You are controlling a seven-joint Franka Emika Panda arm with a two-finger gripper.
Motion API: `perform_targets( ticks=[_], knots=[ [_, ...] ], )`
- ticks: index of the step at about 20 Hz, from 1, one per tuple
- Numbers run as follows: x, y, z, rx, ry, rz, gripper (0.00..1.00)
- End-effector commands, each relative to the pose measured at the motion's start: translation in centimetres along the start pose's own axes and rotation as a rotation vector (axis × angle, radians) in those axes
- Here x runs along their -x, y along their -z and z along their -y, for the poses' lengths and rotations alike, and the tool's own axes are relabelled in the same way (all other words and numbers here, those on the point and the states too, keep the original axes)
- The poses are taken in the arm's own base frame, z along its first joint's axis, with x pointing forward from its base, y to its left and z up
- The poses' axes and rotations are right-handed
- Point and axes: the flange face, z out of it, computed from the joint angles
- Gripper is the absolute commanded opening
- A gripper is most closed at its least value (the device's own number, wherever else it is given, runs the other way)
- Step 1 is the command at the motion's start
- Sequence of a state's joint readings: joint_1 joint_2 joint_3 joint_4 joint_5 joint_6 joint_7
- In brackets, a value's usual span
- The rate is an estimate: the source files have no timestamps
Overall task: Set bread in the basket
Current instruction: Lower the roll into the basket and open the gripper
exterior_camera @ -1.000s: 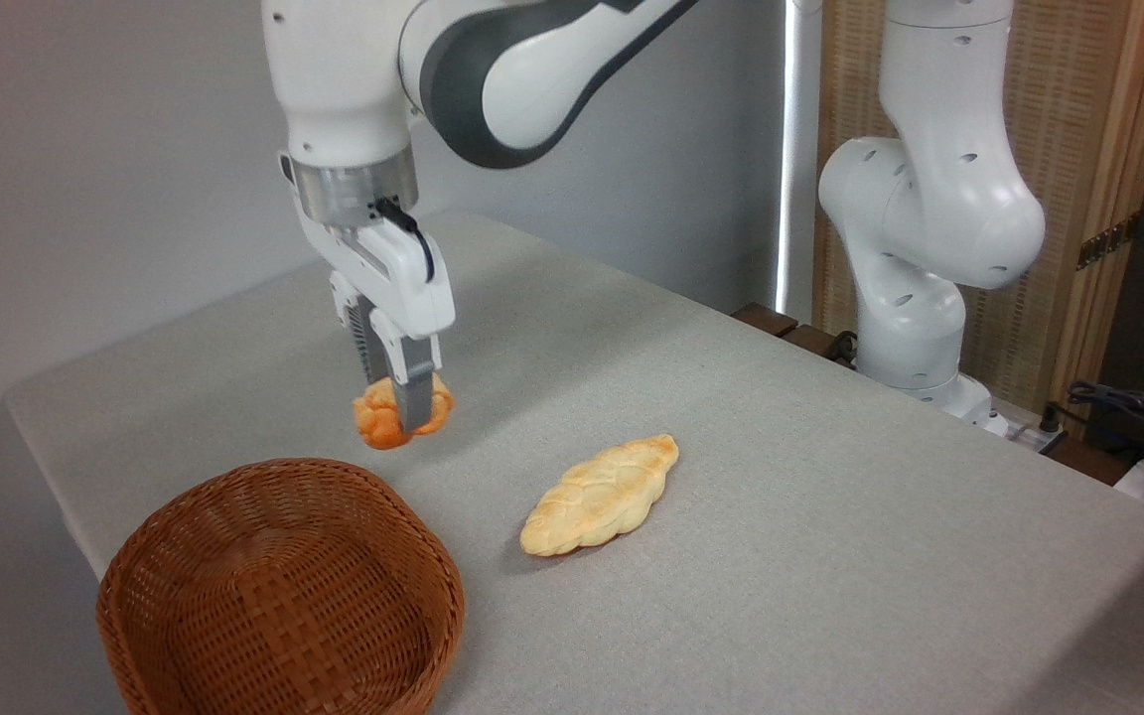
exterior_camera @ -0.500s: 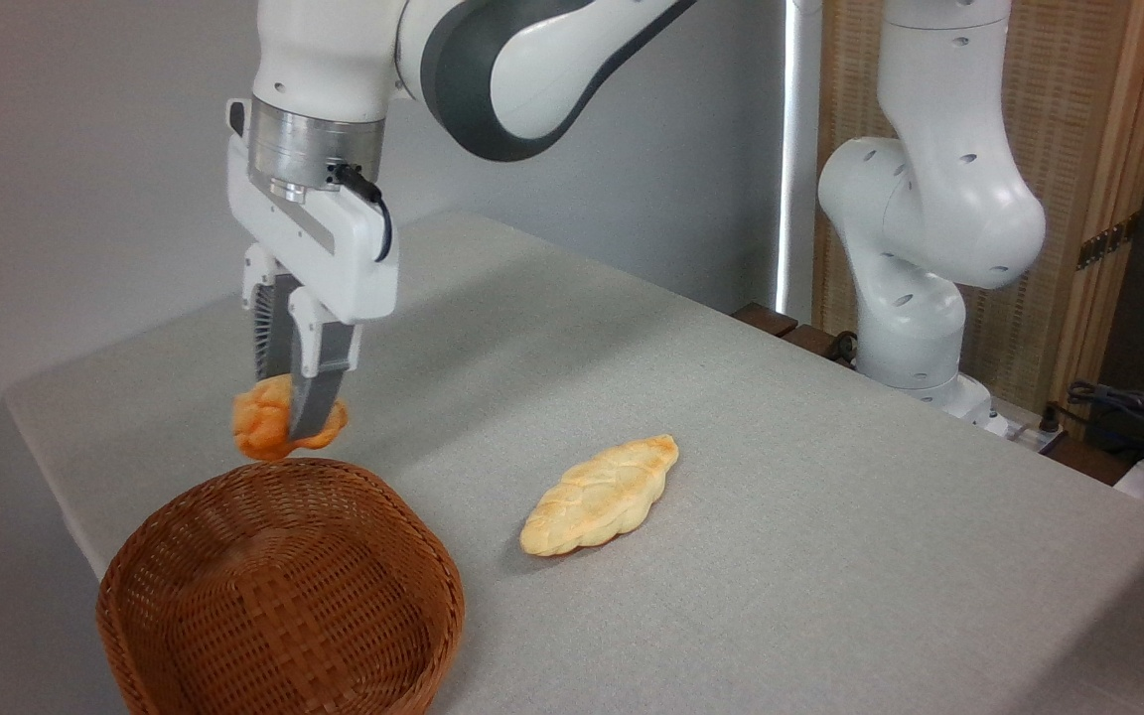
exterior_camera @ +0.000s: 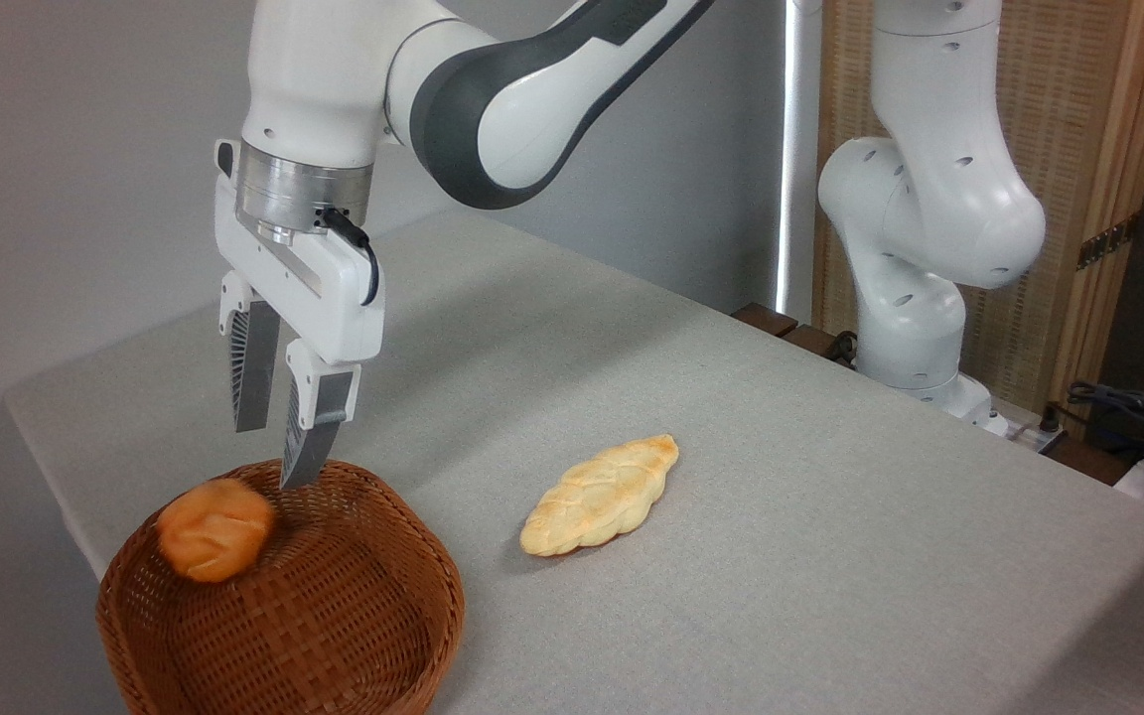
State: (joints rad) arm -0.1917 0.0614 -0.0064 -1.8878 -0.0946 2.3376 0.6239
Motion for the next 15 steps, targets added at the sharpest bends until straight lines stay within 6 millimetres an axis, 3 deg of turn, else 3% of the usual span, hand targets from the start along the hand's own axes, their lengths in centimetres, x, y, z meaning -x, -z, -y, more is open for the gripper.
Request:
perform_targets(
  ticks=[1, 6, 11, 15],
  knots=[
    [-0.3, 0.1, 0.0, -0.003, 0.000, -0.009, 1.00],
    [1.2, 2.5, -0.4, 0.052, 0.004, 0.082, 1.00],
    [3.5, 3.2, -1.6, 0.139, -0.008, 0.246, 1.00],
    [4.4, 4.0, -1.3, 0.122, -0.005, 0.298, 1.00]
  ],
)
